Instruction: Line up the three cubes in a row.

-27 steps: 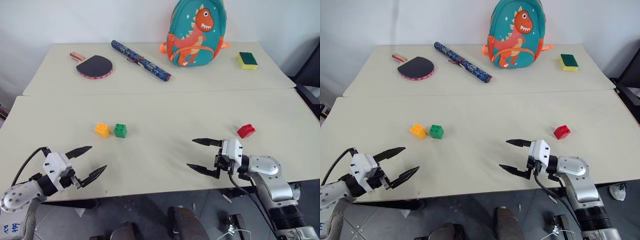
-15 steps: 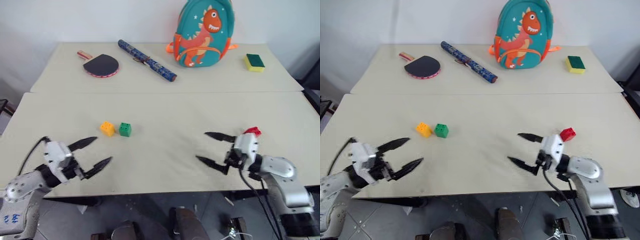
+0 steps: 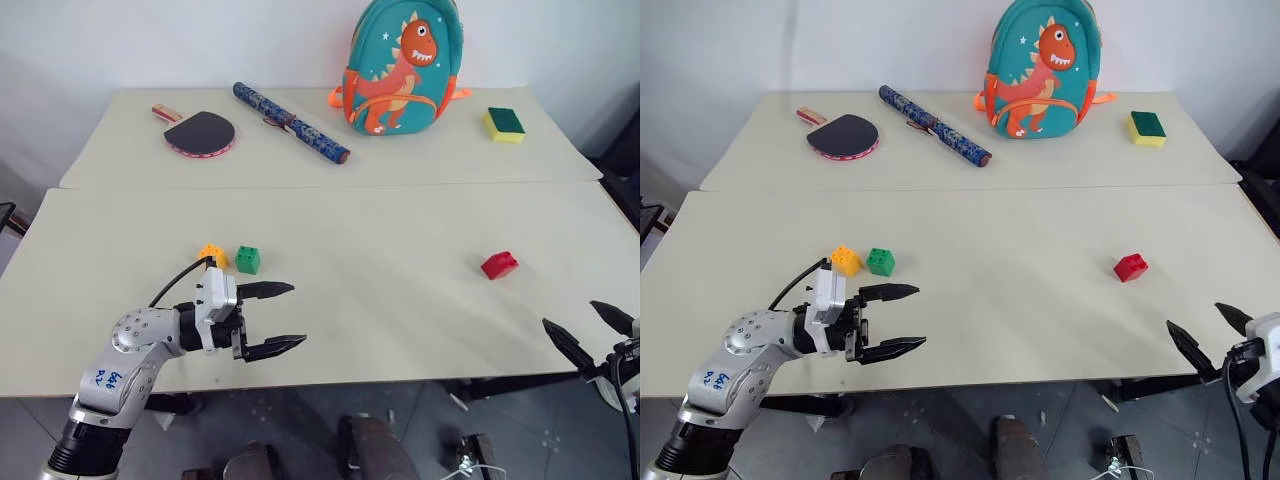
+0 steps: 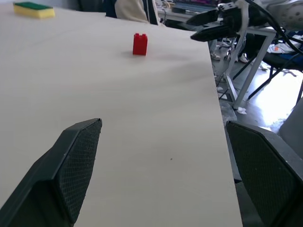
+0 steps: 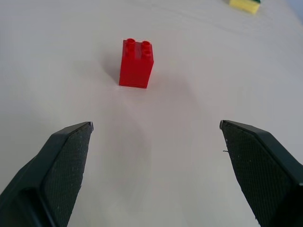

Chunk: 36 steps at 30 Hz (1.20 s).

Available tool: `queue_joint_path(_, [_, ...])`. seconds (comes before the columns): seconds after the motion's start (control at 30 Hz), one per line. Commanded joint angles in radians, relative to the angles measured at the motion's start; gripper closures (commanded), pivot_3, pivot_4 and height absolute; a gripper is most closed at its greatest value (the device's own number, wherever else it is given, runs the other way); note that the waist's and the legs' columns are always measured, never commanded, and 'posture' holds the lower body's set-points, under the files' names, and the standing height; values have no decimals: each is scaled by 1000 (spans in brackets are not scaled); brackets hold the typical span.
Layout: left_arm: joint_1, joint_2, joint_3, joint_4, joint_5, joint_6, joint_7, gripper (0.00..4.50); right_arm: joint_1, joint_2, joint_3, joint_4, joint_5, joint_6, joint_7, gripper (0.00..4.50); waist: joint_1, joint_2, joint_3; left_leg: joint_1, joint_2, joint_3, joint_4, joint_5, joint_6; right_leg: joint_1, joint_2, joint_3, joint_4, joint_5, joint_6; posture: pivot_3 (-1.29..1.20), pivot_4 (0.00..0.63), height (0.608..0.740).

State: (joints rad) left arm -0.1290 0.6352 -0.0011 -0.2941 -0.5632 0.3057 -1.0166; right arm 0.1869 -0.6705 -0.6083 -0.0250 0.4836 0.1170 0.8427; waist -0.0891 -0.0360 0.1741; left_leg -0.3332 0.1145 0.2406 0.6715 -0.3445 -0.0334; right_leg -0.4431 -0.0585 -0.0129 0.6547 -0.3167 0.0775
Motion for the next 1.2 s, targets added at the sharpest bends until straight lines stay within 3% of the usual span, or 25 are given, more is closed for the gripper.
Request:
queue_joint_path(0.03, [-10, 1, 20, -5, -18, -2, -18, 35, -140, -98, 64, -16, 31, 121, 2, 0, -8, 2, 0, 1, -2, -1, 0, 0, 1, 0, 0, 2, 0, 1, 1, 0, 150, 740])
queue_joint_path(0.23, [5, 7, 36, -1, -7, -7, -30, 35, -370, -144, 236, 115, -54, 283, -67, 0, 5, 3, -1, -3, -5, -10, 1, 2, 2, 1, -2, 6, 0, 1, 1, 0, 150, 740])
queue_joint_path(0.37, [20, 9, 55, -21, -10, 1, -14, 35, -470, -124, 325, 256, -160, 224, -123, 0, 11, 3, -1, -4, -6, -11, -1, 2, 3, 0, -2, 6, -2, 1, 2, 0, 150, 740])
queue_joint_path(0.53, [49, 16, 69, -47, -11, 7, -5, 35, -509, -111, 340, 338, -185, 207, -124, 0, 9, 3, -1, -4, -8, -10, -2, 2, 4, 0, -2, 4, -2, 1, 3, 0, 150, 740])
queue_joint_path(0.63, [56, 17, 73, -49, -5, 2, 1, 0, -501, -107, 339, 333, -180, 215, -111, 582, 7, 3, -1, -4, -7, -10, -2, 2, 3, 0, -2, 4, -2, 1, 3, 0, 150, 740])
queue_joint_path(0.77, [46, 9, 75, -44, 0, -3, 13, 0, -511, -93, 338, 339, -157, 176, -54, 1872, 4, 3, -1, -3, -7, -10, -2, 2, 3, 0, -2, 4, -2, 1, 3, 0, 150, 740])
queue_joint_path(0.87, [50, 8, 72, -45, 6, -7, 17, 0, -524, -97, 349, 327, -130, 164, 34, 2908, 5, 3, 0, -3, -7, -10, -2, 2, 3, 0, -2, 3, -2, 1, 3, 0, 150, 740])
queue_joint_path(0.9, [51, 9, 72, -45, 6, -8, 17, 0, -525, -96, 353, 312, -115, 136, 81, 3033, 5, 3, 0, -3, -7, -9, -2, 2, 3, 0, -2, 3, -2, 1, 3, 0, 150, 740])
queue_joint_path(0.97, [56, 18, 73, -43, 8, -9, 9, 0, -560, -101, 396, 275, -95, 126, 182, 3018, 5, 3, 0, -3, -7, -9, -2, 2, 3, 0, -2, 3, -2, 2, 3, 0, 150, 740])
queue_joint_path(1.1, [59, 33, 81, -35, 8, -5, -7, 0, -668, -126, 613, 211, -163, 42, 457, 3018, -5, 5, 1, -2, -7, -8, -2, 2, 3, 0, -2, 3, -1, 2, 4, 0, 150, 740])
queue_joint_path(1.2, [53, 37, 83, -31, 6, 0, -9, 0, -738, -95, 721, 238, -197, -41, 582, 3018, 1, 5, 1, -2, -6, -10, -2, 3, 3, 0, -1, 1, -1, 2, 3, 0, 150, 740])
